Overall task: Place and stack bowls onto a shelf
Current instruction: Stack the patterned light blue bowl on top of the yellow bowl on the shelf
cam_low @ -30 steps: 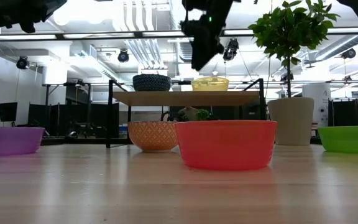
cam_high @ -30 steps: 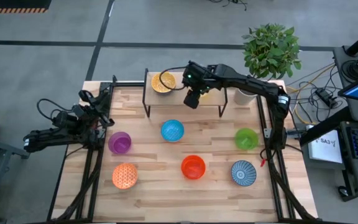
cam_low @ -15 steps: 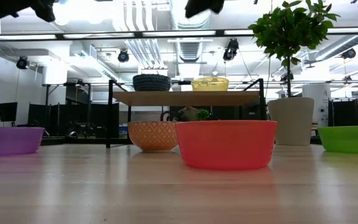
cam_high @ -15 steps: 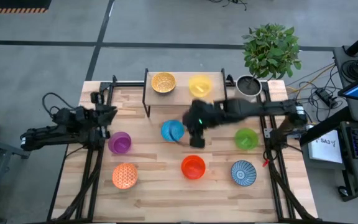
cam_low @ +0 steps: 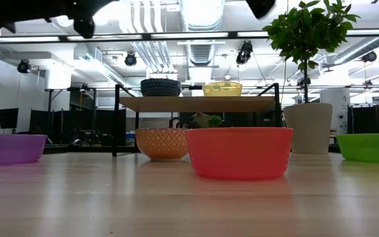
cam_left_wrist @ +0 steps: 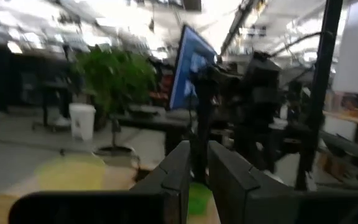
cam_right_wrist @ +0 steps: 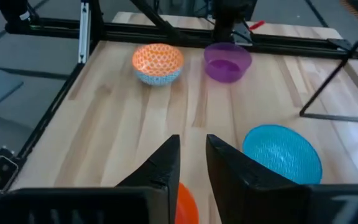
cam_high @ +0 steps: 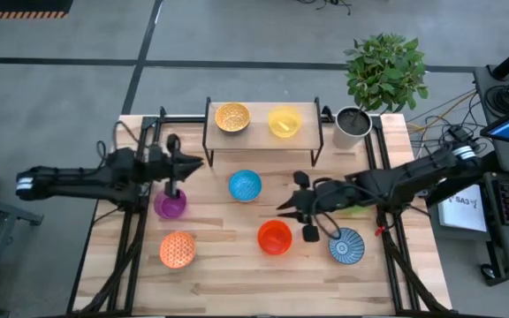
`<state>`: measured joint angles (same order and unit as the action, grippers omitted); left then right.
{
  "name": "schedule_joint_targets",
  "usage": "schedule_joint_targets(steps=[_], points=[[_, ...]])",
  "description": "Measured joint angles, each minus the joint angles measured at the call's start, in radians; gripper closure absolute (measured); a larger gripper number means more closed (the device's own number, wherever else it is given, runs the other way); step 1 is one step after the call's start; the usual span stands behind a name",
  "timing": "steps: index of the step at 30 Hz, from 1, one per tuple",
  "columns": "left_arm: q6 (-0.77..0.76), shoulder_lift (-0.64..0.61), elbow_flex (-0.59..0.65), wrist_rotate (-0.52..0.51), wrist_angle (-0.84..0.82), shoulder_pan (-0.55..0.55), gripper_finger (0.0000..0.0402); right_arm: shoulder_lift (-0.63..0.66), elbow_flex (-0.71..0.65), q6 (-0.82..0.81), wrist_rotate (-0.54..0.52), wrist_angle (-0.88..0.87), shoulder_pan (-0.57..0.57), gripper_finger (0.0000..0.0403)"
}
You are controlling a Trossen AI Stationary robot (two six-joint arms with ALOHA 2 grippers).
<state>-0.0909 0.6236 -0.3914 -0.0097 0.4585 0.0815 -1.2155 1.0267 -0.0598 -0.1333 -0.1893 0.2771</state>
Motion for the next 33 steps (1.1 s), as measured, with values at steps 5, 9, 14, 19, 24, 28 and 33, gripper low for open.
schedule_joint_targets(steps=[5,9,14,19,24,28,33], points=[[-0.007,0.151,-0.11,0.0,-0.123,-0.067,0.0363,0.109,-0.207,-0.007,0.001,0.165,0.0,0.0345],[0.0,0.275,-0.224,-0.043,-0.25,-0.121,0.0363,0.187,-0.342,-0.045,0.002,0.27,0.001,0.0346],[0.031,0.441,-0.385,-0.071,-0.495,-0.171,0.0363,0.23,-0.508,-0.046,0.003,0.504,0.023,0.0346],[0.071,0.598,-0.502,-0.122,-0.737,-0.24,0.0363,0.233,-0.621,-0.046,0.003,0.657,0.05,0.0346],[0.072,0.722,-0.568,-0.185,-0.801,-0.278,0.0363,0.252,-0.635,-0.045,0.002,0.679,0.05,0.0346],[0.047,0.801,-0.594,-0.189,-0.806,-0.292,0.0363,0.266,-0.631,-0.027,0.003,0.677,0.052,0.0346],[-0.009,0.878,-0.621,-0.195,-0.807,-0.301,0.0363,0.263,-0.633,-0.02,0.011,0.675,0.052,0.0346]])
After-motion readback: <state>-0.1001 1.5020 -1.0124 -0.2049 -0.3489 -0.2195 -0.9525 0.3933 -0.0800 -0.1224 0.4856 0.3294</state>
